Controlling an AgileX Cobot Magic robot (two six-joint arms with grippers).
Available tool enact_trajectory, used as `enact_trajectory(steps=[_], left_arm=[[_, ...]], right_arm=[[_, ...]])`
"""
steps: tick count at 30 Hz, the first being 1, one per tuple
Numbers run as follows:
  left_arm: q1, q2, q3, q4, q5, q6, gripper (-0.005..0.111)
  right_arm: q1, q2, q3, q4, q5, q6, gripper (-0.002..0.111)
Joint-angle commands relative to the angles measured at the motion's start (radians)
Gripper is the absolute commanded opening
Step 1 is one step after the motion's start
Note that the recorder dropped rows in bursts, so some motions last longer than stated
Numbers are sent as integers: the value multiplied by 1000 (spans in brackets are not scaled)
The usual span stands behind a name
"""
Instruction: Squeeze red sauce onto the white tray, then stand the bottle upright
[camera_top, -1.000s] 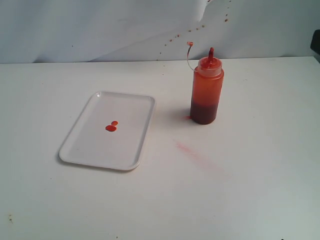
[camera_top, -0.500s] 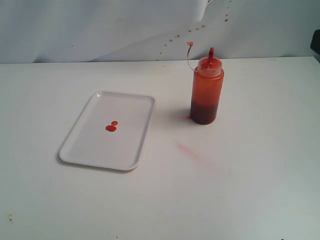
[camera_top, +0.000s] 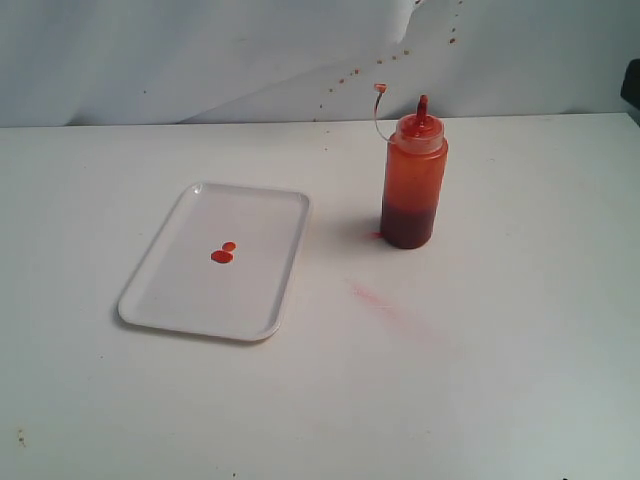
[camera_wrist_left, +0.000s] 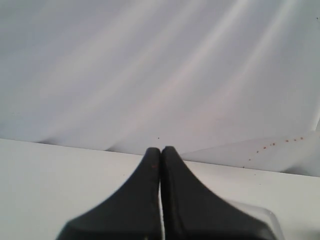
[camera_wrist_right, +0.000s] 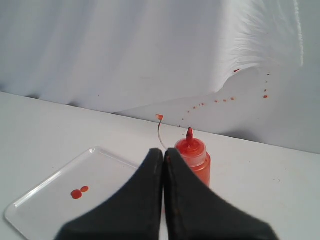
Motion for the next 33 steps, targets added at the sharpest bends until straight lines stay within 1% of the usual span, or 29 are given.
enact_trajectory(steps=[1,4,5,7,8,11,13,17,20,27,33], left_arm=[[4,-2,3,-1,-19,-3,0],[4,-2,14,-15,-23,-3,0],[4,-2,27,-44,-23,30,0],[4,-2,57,-130,-31,146,0],[4,-2,81,-190,-56,258,0],[4,-2,159,-370,-133,482,0],[4,-2,196,-433,-167,542,0],[4,-2,270,-453,-201,542,0],[4,-2,272,-453,-199,542,0],[4,-2,272,-441,-80,555,0],[4,-2,272,-428,-70,555,0]], right_arm=[[-2,-4,7,8,0,1,0],[-2,-4,7,8,0,1,0],[-2,-4,7,8,0,1,0],[-2,-4,7,8,0,1,0],[-2,-4,7,8,0,1,0],[-2,-4,7,8,0,1,0],[-2,-4,7,8,0,1,0],[-2,-4,7,8,0,1,0],[-2,-4,7,16,0,1,0],[-2,-4,7,22,-2,1,0],[-2,-4,7,22,-2,1,0]])
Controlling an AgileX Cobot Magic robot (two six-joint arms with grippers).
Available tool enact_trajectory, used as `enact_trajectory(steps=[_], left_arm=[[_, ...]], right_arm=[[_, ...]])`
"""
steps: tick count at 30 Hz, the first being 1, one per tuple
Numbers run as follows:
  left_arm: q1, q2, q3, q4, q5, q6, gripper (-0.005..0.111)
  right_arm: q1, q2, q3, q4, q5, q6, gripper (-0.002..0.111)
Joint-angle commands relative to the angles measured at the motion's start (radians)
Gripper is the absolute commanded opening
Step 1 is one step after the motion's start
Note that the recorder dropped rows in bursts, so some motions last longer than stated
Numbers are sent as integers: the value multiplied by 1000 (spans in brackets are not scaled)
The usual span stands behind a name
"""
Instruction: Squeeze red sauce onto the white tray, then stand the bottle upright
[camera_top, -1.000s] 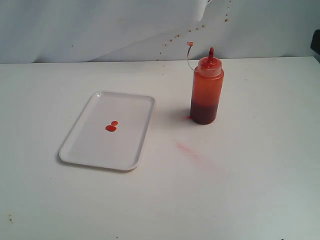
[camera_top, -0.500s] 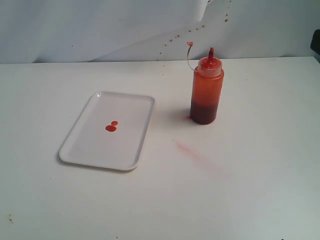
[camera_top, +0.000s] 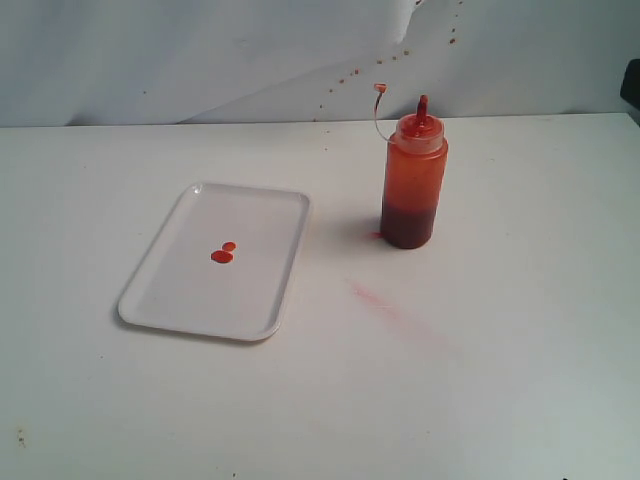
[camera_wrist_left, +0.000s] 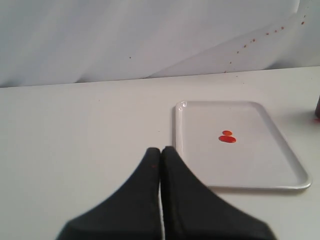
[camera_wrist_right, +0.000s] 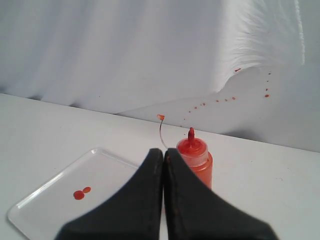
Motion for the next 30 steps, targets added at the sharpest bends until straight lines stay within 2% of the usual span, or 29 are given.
enact_trajectory(steps=[1,24,27,30], left_arm=[[4,-2,5,6,6,4,0],[4,-2,5,6,2,2,0],[4,-2,5,6,2,2,0],[4,-2,5,6,2,7,0]], right_arm=[[-2,-4,7,9,-2,1,0],[-2,-4,7,9,-2,1,0],[-40,-26,7,9,-2,1,0],[-129,-105,7,9,1,1,0]])
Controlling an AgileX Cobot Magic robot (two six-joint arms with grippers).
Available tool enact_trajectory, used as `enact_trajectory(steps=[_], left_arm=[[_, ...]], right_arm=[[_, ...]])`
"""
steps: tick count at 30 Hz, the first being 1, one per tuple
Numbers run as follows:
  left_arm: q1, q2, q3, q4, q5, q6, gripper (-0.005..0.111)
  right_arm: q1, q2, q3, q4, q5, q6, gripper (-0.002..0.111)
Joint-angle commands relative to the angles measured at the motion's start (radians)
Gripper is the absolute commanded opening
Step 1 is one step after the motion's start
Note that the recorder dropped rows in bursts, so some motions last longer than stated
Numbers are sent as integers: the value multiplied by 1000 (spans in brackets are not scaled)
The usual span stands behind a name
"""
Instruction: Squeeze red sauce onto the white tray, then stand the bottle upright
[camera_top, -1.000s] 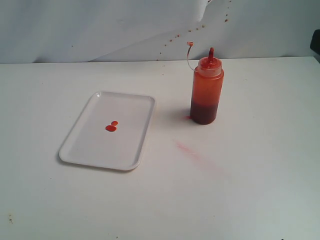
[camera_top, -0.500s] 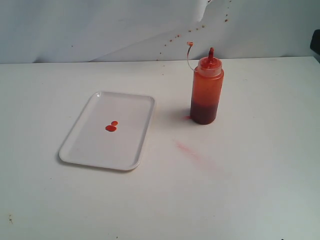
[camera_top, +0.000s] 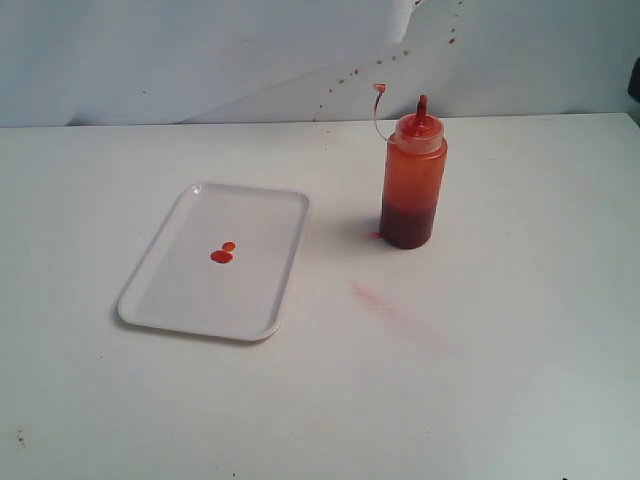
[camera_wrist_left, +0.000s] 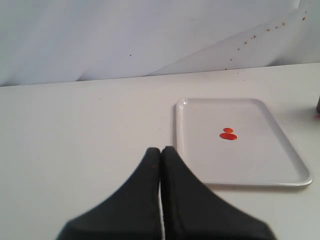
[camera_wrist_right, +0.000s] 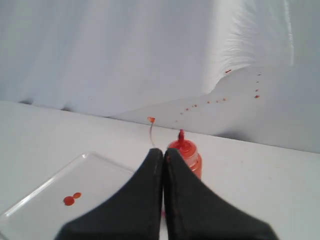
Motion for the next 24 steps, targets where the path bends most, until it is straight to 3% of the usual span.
enact_trajectory(steps=[1,10,18,24], left_arm=[[4,-2,5,0,-5,5,0],[4,-2,5,0,-5,5,0],[4,-2,5,0,-5,0,0],[4,-2,5,0,-5,2,0]], right_arm=[[-131,-119,5,0,1,3,0],[-355,-472,5,0,1,3,0],[-357,-673,14,-94,23,-69,0],[-357,-677,189,-130,-12,-76,0]])
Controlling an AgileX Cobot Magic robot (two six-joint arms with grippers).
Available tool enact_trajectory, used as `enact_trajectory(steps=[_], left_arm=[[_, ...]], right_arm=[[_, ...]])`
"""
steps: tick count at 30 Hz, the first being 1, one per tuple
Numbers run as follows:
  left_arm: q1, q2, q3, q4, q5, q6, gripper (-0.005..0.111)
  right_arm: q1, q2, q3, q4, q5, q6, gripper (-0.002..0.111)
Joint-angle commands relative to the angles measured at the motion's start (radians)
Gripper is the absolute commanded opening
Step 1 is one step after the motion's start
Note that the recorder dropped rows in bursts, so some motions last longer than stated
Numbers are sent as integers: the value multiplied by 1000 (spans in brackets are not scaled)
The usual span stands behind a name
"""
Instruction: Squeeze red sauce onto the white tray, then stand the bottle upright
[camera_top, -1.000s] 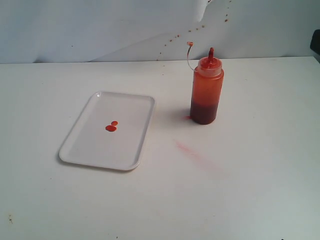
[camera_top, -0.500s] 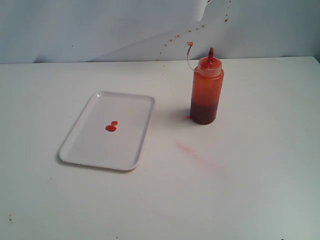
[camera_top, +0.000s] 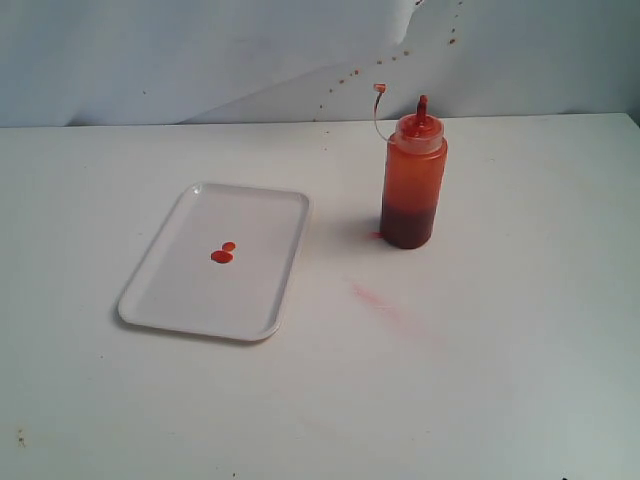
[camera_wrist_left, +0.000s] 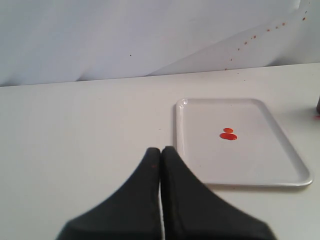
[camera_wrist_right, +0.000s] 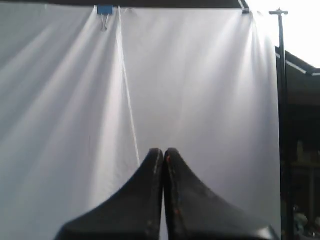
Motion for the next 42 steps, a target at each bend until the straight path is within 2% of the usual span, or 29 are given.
enact_trajectory(steps=[1,7,14,24,42], left_arm=[[4,-2,5,0,-5,2,0],[4,-2,5,0,-5,2,0],[4,-2,5,0,-5,0,0],[4,-2,5,0,-5,3,0],[4,-2,5,0,-5,0,0]], right_arm=[[-7,0,170,-49,-34,-11,0],[-14,-21,396,-85,-62,-7,0],[-14,-21,514,-85,-53,34,0],[-14,-21,575,-77,-51,40,0],[-14,-21,575,7,109,-4,0]])
